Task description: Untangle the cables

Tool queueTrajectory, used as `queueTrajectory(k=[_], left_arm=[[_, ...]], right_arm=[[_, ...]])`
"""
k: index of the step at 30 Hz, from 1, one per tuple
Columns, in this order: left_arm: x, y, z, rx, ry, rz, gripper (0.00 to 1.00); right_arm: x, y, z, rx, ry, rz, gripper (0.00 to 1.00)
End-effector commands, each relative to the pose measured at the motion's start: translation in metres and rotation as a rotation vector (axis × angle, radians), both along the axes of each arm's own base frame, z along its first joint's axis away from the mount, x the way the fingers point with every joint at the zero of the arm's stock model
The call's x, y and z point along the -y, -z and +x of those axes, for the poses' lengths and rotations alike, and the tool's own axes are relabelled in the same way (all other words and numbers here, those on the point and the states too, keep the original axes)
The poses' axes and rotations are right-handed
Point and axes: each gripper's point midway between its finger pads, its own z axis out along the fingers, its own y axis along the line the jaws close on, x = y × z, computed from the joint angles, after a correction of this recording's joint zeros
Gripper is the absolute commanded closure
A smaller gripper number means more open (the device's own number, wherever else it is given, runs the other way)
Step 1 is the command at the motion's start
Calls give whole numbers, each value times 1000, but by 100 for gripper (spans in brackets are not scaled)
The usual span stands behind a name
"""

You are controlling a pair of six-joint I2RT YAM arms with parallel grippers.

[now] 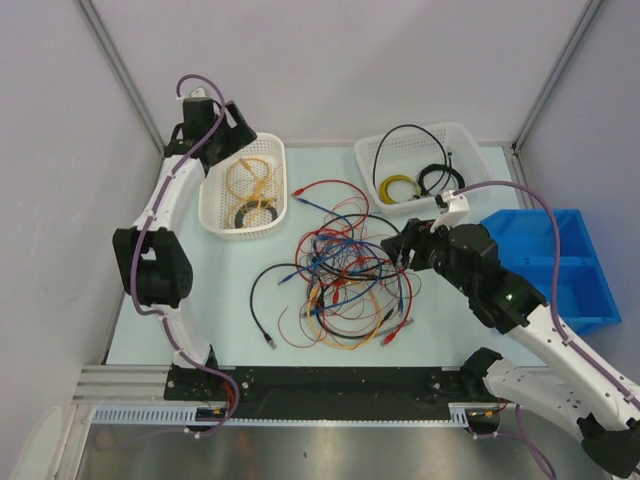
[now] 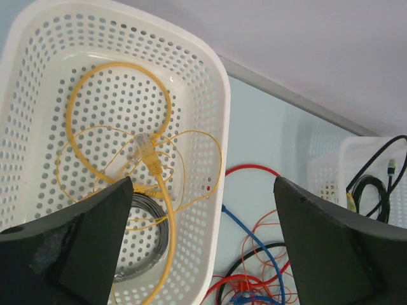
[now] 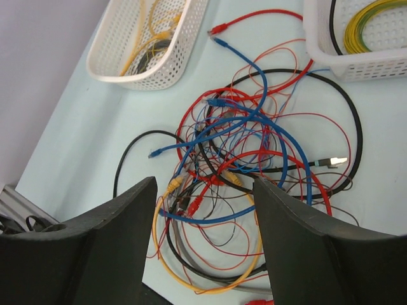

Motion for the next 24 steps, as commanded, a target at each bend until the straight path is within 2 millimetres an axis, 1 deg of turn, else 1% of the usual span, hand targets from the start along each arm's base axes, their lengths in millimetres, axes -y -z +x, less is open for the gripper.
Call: queueTrajectory(k=[1, 3, 4, 6, 7, 8, 9, 10, 11, 12, 13, 14, 15, 16, 17, 18, 19, 20, 21, 22, 24], left_arm=[[10, -82, -7, 200, 37, -25, 0], [20, -94, -17, 230, 67, -24, 0], [27, -103, -29, 247, 81, -25, 0], [37, -110, -45, 263, 114, -35, 0], [53, -94, -58, 231, 151, -38, 0], [60, -112, -79, 276, 172, -43, 0], [70, -112, -91, 291, 198, -43, 0], [97, -79, -112, 229, 256, -36, 0], [107, -89, -135, 266, 286, -43, 0], [120, -81, -149, 264, 318, -42, 0], [149, -48, -178, 200, 400, -33, 0], [161, -37, -195, 182, 433, -40, 2], [169, -35, -214, 183, 469, -52, 3], [187, -3, -242, 120, 542, -45, 4], [194, 6, -256, 102, 567, -56, 8], [191, 10, -267, 105, 560, -49, 10], [196, 35, -286, 49, 591, -40, 12], [194, 44, -295, 29, 599, -37, 19], [191, 49, -304, 22, 601, -43, 21], [186, 71, -314, -29, 593, -41, 23], [178, 87, -323, -69, 579, -40, 27]], right_arm=[[-6, 4, -2, -7, -49, -12, 33], [-7, 3, -1, -5, -52, -7, 33], [-8, 6, 0, -13, -52, -9, 33], [-9, 8, 1, -19, -47, -6, 33], [-9, 14, 2, -31, -41, -12, 32], [-10, 18, 4, -40, -32, -15, 31], [-10, 23, 6, -50, -26, -17, 31], [-12, 35, 8, -82, -20, -35, 31], [-13, 41, 9, -102, -20, -40, 31], [-15, 46, 9, -119, -26, -45, 31], [-17, 51, 9, -141, -25, -45, 32], [-20, 57, 7, -163, -41, -49, 33], [-21, 58, 6, -174, -41, -47, 33], [-22, 59, 6, -180, -41, -42, 34], [-22, 57, 5, -181, -39, -33, 34], [-21, 55, 5, -177, -35, -28, 34], [-20, 53, 4, -171, -32, -24, 34], [-18, 51, 4, -165, -22, -22, 34], [-16, 47, 3, -153, -20, -14, 34], [-15, 45, 2, -149, -13, -10, 34], [-11, 44, 2, -147, 3, -8, 34]])
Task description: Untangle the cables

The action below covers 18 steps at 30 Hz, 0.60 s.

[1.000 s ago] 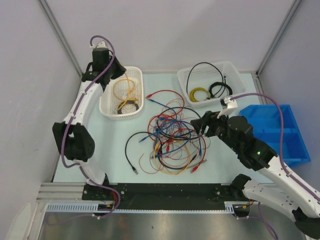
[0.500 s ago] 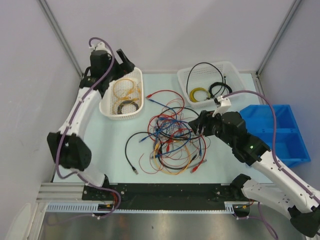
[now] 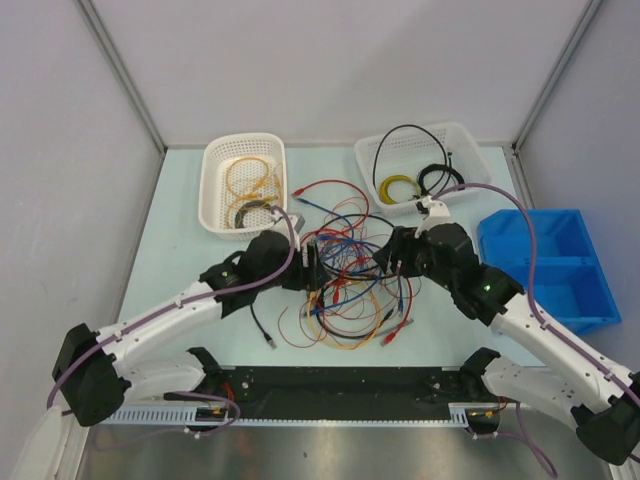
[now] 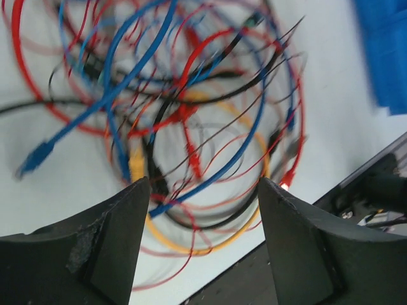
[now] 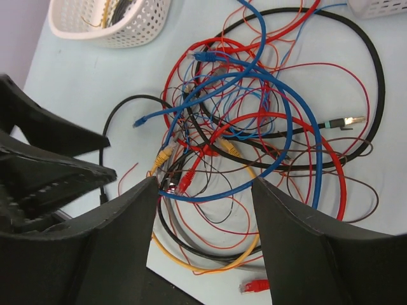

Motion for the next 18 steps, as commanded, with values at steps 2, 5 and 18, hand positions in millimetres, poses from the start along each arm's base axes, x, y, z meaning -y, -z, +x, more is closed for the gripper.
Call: queueTrajectory(k=[2, 5, 18], left_arm=[[-20, 24, -20, -62, -78, -38, 28], [-17, 48, -37, -144, -58, -66, 28], [-10, 116, -52, -295, 8, 49, 36]], right_arm=[[6, -16, -2, 29, 39, 46, 34], [5, -10, -6, 5, 42, 46, 35], [4, 0, -17, -7, 64, 23, 36]])
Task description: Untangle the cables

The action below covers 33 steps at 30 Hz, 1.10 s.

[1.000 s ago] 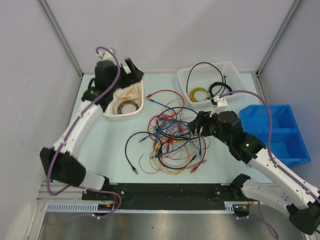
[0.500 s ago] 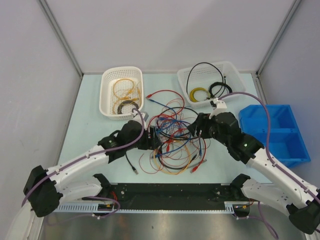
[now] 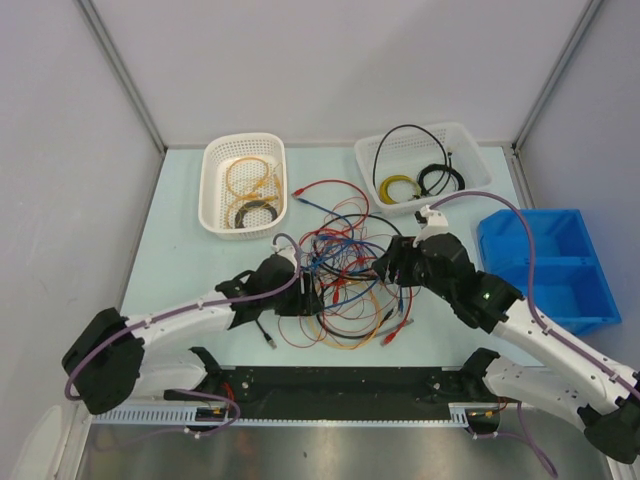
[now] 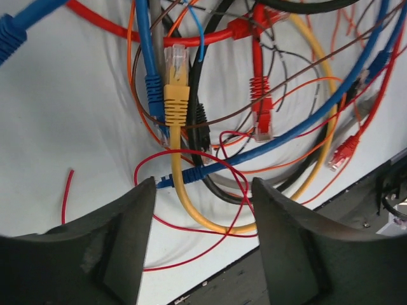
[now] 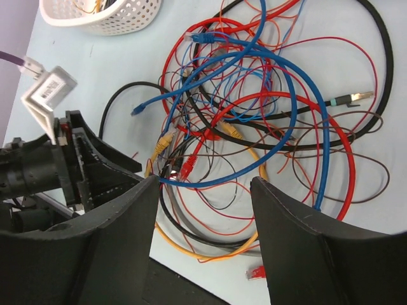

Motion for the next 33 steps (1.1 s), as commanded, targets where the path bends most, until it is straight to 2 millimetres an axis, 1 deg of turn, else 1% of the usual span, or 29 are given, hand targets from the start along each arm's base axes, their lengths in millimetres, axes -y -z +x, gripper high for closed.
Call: queueTrajectory(k=[1, 2, 3, 5, 8, 9, 11, 12, 13, 14, 15, 16, 17, 18, 19, 20, 21, 22, 23, 24, 25, 27, 28, 30, 31, 32, 33], left_arm=[[10, 10, -1, -20, 30, -15, 38], [10, 12, -2, -24, 34, -9, 40], [11, 12, -1, -14, 38, -13, 45], [11, 6, 4, 17, 37, -14, 48], [11, -1, 9, 47, 36, -12, 56], [11, -2, 10, 51, 38, -8, 63], [13, -3, 11, 51, 43, -7, 71], [14, -1, 11, 45, 48, -2, 79], [14, -2, 11, 47, 50, -1, 84], [15, -6, 13, 58, 57, -3, 93], [14, -12, 14, 74, 53, -1, 99], [13, -21, 17, 97, 54, -3, 100], [16, -39, 23, 147, 64, -17, 100], [14, -50, 24, 170, 67, -15, 100], [11, -75, 29, 240, 54, -42, 100], [15, -104, 34, 305, 69, -72, 100], [9, -117, 37, 340, 53, -56, 100], [5, -141, 40, 398, 40, -75, 100], [5, -173, 45, 468, 41, -96, 100], [1, -186, 45, 490, 38, -90, 100], [-3, -217, 49, 557, 25, -103, 100], [-9, -235, 48, 585, 20, -88, 100], [-13, -257, 50, 629, 7, -94, 100], [-21, -273, 48, 659, -2, -86, 100], [-24, -288, 48, 688, -6, -92, 100], [-30, -292, 47, 697, -17, -80, 100], [-31, -297, 47, 707, -17, -81, 100]], right_arm=[[8, -6, 1, 17, 44, 8, 36], [9, -6, 1, 17, 48, 5, 36], [9, -5, 2, 17, 52, 2, 36], [9, -3, 2, 14, 54, -3, 36], [8, -1, 3, 13, 49, -7, 36], [7, 0, 3, 12, 50, -6, 36], [7, 1, 4, 13, 47, -8, 36], [6, 0, 4, 15, 47, -5, 36], [6, -1, 4, 16, 46, -3, 36], [7, -3, 3, 20, 48, 2, 36], [8, -4, 3, 25, 49, 4, 36], [7, -5, 2, 27, 45, 6, 36], [9, -7, 2, 33, 51, 9, 36], [11, -11, 1, 44, 53, 17, 36], [12, -13, 1, 51, 55, 24, 36], [13, -15, 1, 56, 58, 24, 36], [14, -20, 1, 71, 62, 37, 36], [14, -22, 1, 78, 62, 41, 36], [14, -24, 1, 83, 63, 49, 36], [14, -28, 1, 90, 69, 66, 36], [13, -29, 2, 91, 70, 70, 36], [10, -33, 2, 105, 63, 87, 35], [8, -34, 2, 108, 57, 90, 35], [5, -38, 2, 120, 48, 101, 35], [3, -39, 0, 122, 32, 103, 36], [0, -42, 0, 132, 20, 114, 35], [-3, -44, -1, 137, 3, 122, 35]])
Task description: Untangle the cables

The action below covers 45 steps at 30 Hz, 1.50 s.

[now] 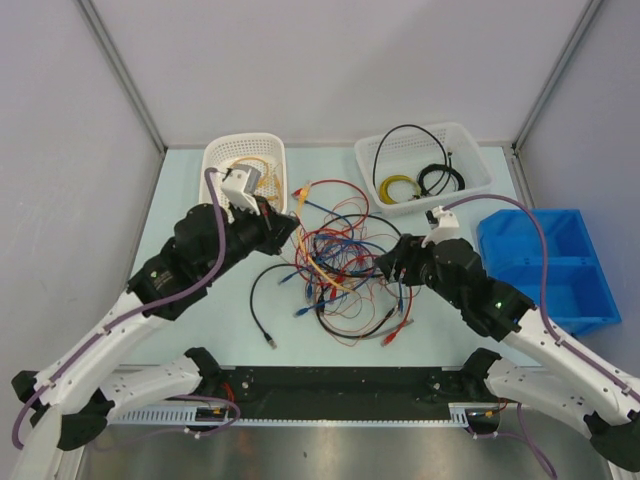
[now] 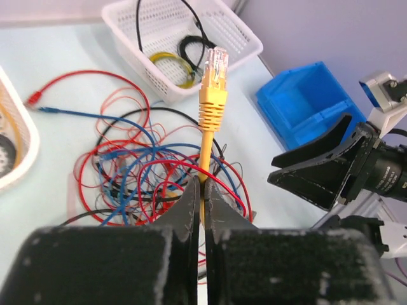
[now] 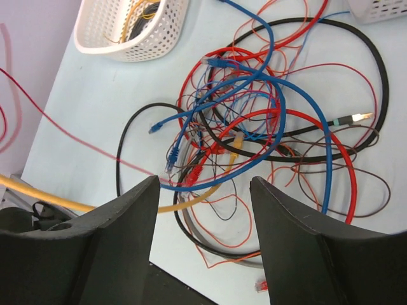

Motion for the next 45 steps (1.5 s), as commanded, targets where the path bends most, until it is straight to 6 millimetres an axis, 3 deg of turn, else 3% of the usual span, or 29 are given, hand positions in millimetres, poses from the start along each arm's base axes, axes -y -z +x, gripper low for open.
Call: queueTrajectory(k=[1, 4, 5, 8, 11, 15, 18, 26, 27, 28, 30, 31, 32, 34, 35, 36, 37, 38, 42, 45], left_arm=[[-22, -18, -2, 59, -42, 90, 100], [-22, -21, -3, 60, -35, 91, 100], [-21, -20, -2, 57, -33, 94, 100], [-18, -15, -1, 42, -30, 97, 100], [-17, -12, 0, 34, -28, 102, 100], [-16, -16, 1, 38, -28, 99, 100], [-16, -17, 0, 36, -27, 99, 100], [-17, -14, -2, 26, -26, 99, 100], [-16, -12, -2, 21, -26, 92, 100], [-15, -9, -2, 18, -22, 90, 100], [-10, 1, -2, 0, -8, 88, 100], [-9, 6, -2, -13, -6, 94, 99], [-9, 11, -1, -27, -16, 95, 97], [-13, 26, 1, -60, -46, 116, 67], [-16, 32, 2, -74, -66, 126, 52], [-22, 43, 4, -97, -100, 148, 20], [-25, 49, 4, -110, -118, 163, 6], [-29, 56, 5, -128, -140, 176, 0], [-42, 92, 6, -208, -211, 249, 0], [-35, 100, 2, -215, -183, 200, 0]], right_arm=[[-15, -24, -2, 66, -66, 77, 35], [-35, -48, -12, 116, -182, 170, 35], [-42, -66, -12, 165, -207, 222, 35], [-73, -93, -32, 215, -386, 299, 35], [-103, -94, -59, 228, -557, 257, 34], [-135, -63, -65, 182, -623, 127, 34], [-146, -47, -64, 156, -637, 95, 34], [-156, -11, -58, 104, -654, 9, 38], [-157, -7, -57, 95, -650, 1, 61], [-159, -2, -53, 81, -633, -4, 77], [-154, -2, -41, 78, -571, -15, 100], [-147, -9, -31, 86, -523, -14, 100], [-139, -27, -18, 119, -462, -5, 100], [-117, -44, 2, 141, -372, -15, 100], [-107, -72, 6, 193, -340, 7, 100], [-96, -78, 10, 192, -310, -13, 100], [-88, -87, 13, 203, -291, -18, 100], [-80, -110, 20, 235, -266, -7, 100], [-68, -130, 23, 232, -249, -44, 100], [-73, -151, 21, 250, -262, 3, 100]])
